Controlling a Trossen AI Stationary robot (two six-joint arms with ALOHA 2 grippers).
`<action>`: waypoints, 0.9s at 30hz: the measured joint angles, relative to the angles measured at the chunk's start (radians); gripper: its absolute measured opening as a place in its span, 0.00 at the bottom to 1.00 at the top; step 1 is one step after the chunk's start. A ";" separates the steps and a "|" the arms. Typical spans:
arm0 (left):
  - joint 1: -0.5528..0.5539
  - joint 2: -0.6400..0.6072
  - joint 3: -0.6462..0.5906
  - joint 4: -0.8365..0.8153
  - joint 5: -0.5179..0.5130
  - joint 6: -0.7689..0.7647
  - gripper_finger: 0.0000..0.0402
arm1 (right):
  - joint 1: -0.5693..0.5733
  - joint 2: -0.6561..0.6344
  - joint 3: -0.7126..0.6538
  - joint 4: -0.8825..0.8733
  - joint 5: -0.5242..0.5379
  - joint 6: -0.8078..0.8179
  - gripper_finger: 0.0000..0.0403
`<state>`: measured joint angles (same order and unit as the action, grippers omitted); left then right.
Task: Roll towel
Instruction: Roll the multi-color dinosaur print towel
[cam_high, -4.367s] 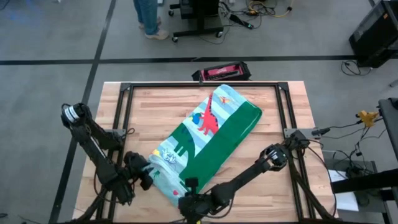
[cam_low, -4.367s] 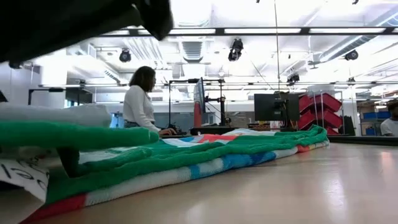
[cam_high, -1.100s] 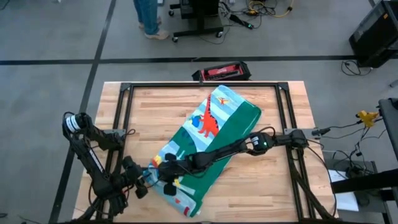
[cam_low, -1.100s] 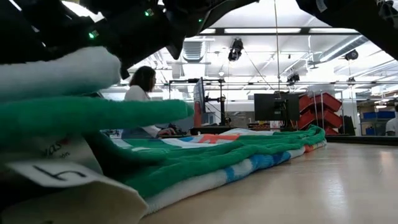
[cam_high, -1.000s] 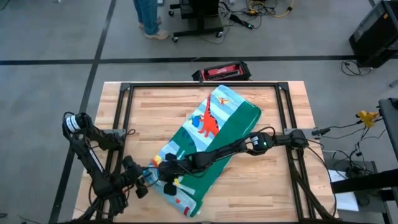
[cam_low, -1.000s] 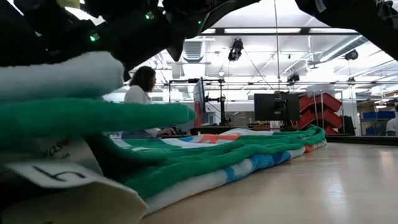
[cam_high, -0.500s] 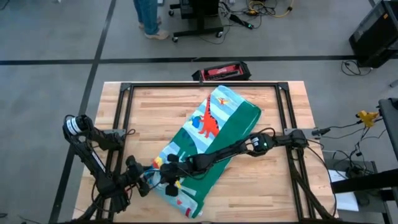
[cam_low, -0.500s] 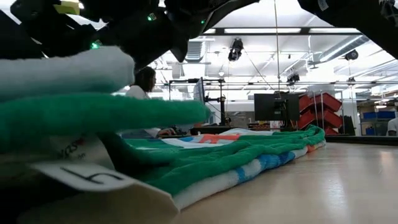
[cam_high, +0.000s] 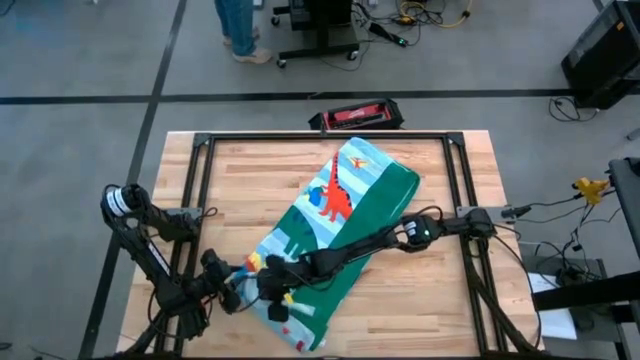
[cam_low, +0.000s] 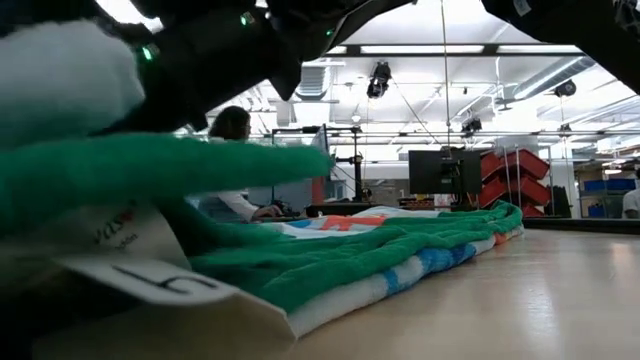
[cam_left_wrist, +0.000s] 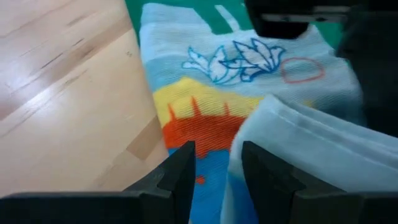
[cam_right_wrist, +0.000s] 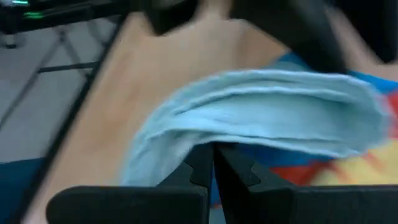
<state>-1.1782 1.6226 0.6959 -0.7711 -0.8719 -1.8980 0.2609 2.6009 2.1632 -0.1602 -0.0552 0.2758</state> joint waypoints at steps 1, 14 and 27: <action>0.000 0.000 0.001 0.000 0.000 0.001 0.29 | -0.003 -0.005 0.000 -0.021 0.012 -0.001 0.00; 0.000 0.000 0.003 0.008 0.136 -0.014 0.29 | 0.048 -0.123 0.008 0.068 0.061 -0.102 0.00; -0.006 0.000 0.038 -0.004 0.209 -0.023 0.29 | 0.017 0.016 0.001 0.019 0.117 -0.036 0.00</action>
<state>-1.1840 1.6222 0.7341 -0.7749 -0.6633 -1.9209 0.2776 2.6171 2.1641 -0.1411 0.0618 0.2393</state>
